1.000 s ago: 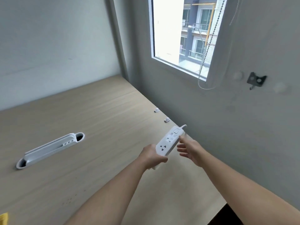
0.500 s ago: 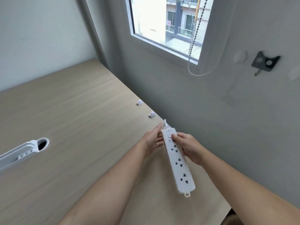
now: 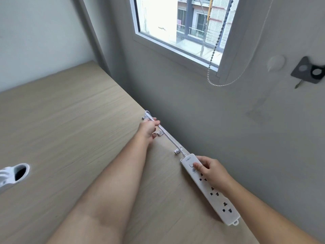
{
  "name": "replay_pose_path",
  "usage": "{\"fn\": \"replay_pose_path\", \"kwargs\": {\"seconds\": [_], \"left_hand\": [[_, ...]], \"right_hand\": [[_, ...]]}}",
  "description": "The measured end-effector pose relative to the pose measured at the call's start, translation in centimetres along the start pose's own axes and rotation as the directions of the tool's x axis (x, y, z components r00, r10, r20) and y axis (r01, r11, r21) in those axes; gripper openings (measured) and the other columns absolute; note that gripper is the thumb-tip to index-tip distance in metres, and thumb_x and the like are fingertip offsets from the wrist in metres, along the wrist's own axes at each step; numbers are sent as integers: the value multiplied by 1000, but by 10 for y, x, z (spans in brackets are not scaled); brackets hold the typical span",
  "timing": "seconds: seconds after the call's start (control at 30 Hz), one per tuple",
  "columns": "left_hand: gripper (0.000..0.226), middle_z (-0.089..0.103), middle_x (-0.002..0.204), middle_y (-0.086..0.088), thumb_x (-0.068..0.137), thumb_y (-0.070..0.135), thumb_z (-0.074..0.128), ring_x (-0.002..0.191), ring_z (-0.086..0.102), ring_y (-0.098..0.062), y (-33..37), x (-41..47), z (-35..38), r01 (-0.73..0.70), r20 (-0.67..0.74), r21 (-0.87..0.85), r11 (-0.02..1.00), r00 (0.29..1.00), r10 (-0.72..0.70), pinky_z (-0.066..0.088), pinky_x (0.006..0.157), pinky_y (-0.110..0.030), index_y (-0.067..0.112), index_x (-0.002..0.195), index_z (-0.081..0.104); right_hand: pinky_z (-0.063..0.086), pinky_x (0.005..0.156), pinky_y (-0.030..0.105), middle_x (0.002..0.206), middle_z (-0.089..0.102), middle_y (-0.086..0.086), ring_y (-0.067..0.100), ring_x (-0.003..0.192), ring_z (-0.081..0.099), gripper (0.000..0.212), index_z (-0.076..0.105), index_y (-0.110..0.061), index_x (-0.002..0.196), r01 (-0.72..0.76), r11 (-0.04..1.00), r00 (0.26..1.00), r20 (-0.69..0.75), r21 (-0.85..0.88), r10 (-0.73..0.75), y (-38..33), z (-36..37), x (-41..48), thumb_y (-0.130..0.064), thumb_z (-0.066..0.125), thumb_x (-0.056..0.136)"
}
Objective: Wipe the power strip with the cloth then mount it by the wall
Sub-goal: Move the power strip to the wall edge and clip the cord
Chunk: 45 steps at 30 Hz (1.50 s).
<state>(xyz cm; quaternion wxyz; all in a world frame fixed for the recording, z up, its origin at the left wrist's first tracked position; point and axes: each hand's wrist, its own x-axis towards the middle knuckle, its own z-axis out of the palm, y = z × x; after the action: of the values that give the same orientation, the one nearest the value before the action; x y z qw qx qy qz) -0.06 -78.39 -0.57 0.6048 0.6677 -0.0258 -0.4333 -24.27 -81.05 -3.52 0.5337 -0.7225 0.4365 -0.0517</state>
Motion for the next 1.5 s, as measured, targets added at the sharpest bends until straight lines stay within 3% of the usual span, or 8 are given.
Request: {"fn": "replay_pose_path", "kwargs": {"seconds": [0.17,0.37,0.6,0.87,1.03,1.17,1.37,1.5], "left_hand": [[29,50,71,1,89,-3,55,56,46,-7,-11,17,-20,-87,11,-29,996,996,87,37,51,-17,22,79,45],[29,56,72,-6,85,-5,62,61,55,-12,-17,32,-31,-165,-39,-35,986,986,164,50,46,-10,18,77,46],[24,59,71,-7,86,-1,62,54,62,-7,-19,42,-39,-164,-34,-42,986,986,163,52,48,-12,14,75,48],[19,58,70,-10,88,-2,60,48,64,-2,-33,54,-45,-257,30,-48,965,966,258,54,51,-13,11,78,50],[19,58,67,-11,89,-2,58,44,62,-4,-36,60,-46,-289,15,-37,957,957,289,55,51,-17,9,75,50],[18,59,63,-11,90,2,58,38,59,-5,-37,69,-43,-308,-25,22,951,951,309,54,47,-18,8,74,51],[17,62,59,-8,88,3,61,41,60,-5,-36,77,-42,-341,0,75,937,940,342,53,47,-19,8,73,53],[18,61,59,-8,87,2,62,41,60,-5,-33,83,-41,-344,17,69,936,939,344,53,48,-19,8,71,54]], "right_hand": [[38,50,23,85,64,-2,10,66,57,13,61,-34,100,-39,994,997,-66,-98,33,3,8,10,-38,53,90],[35,90,24,113,53,4,19,111,48,35,56,-18,120,103,935,971,-170,-340,-169,-14,24,26,-32,57,88],[42,70,32,94,58,8,26,87,55,25,59,-7,88,8,867,948,-273,-498,-165,-43,55,55,-32,60,85],[34,65,30,90,60,8,25,88,52,17,58,-7,83,53,738,883,-313,-672,-348,-38,65,64,-22,50,88],[46,74,31,88,61,-1,19,89,56,22,63,-16,89,89,839,910,-297,-537,-287,-42,52,71,-37,63,81],[47,60,24,76,68,0,20,73,63,13,69,-18,77,107,965,940,-292,-240,-177,-74,53,103,-26,61,83],[40,55,27,66,63,11,25,62,55,33,66,0,71,23,907,975,-193,-421,-115,-102,65,145,-32,72,73],[38,55,27,67,62,12,31,66,57,31,59,-6,63,99,838,970,-135,-537,-201,-100,65,150,-30,62,82]]}}
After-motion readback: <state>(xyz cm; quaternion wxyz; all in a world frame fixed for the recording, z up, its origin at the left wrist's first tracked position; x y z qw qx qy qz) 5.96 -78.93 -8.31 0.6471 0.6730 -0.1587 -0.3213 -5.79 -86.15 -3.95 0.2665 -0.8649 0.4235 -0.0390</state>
